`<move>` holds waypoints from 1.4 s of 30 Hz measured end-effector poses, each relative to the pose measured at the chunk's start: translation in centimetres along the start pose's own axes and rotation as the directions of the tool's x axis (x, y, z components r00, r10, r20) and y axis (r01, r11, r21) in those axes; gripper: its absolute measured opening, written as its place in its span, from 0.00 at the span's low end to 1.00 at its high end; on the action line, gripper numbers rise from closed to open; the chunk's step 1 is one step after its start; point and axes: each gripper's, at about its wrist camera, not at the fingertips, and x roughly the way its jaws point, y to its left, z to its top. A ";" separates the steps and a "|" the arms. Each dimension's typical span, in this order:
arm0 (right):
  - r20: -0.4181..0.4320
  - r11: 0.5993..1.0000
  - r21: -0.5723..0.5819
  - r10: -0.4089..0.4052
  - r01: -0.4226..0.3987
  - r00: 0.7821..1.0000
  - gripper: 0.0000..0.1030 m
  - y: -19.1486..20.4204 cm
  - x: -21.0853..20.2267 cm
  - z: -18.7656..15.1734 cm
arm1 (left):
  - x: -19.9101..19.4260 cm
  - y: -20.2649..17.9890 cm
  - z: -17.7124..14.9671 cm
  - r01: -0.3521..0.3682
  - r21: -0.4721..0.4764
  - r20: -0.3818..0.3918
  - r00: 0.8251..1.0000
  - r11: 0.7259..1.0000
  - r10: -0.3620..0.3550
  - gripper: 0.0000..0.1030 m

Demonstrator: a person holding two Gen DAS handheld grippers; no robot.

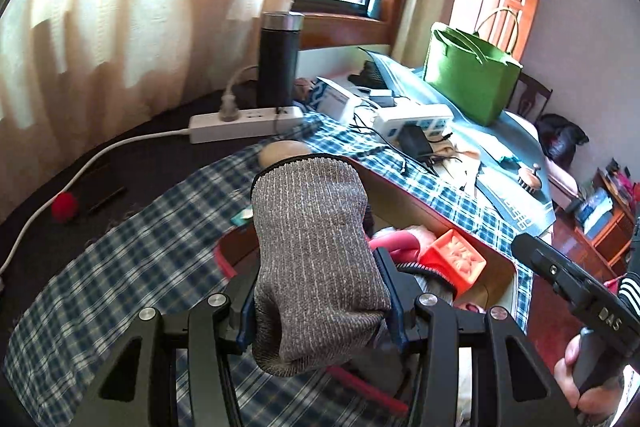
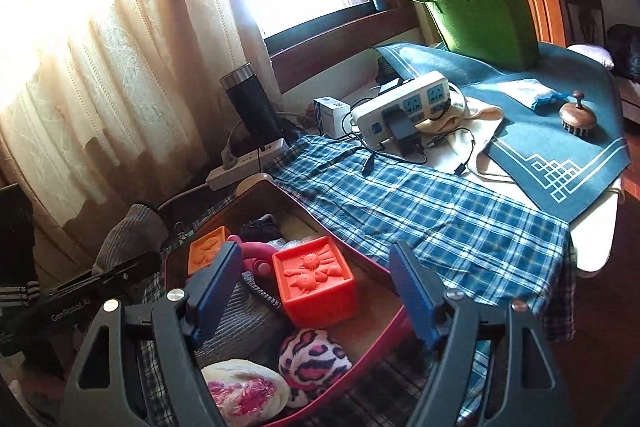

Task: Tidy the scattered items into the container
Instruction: 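Carry the grey sock into the tray and release it with the left tool, then withdraw both tools from the tray toward the blue cracker packet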

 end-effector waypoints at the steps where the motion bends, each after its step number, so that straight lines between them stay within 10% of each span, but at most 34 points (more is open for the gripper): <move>1: 0.001 1.000 0.001 -0.001 0.001 1.000 0.76 0.0 0.0 0.0 | 0.5 -0.3 0.2 0.002 0.008 -0.005 1.000 1.000 -0.002 0.50; 19: 0.013 0.999 0.032 -0.019 0.019 1.000 0.76 -1.2 0.1 0.2 | 8.3 -3.2 3.8 0.034 0.121 -0.121 0.993 0.992 -0.019 0.59; 22: 0.006 0.999 0.033 -0.022 0.021 1.000 0.76 -1.2 0.4 0.1 | 7.7 -2.2 3.7 0.029 0.081 -0.096 0.995 0.996 -0.021 0.72; 42: 0.017 1.000 -0.009 -0.001 0.002 1.000 0.76 1.0 -0.5 -0.4 | 0.3 2.6 2.5 -0.048 -0.050 0.045 0.998 0.998 0.050 0.72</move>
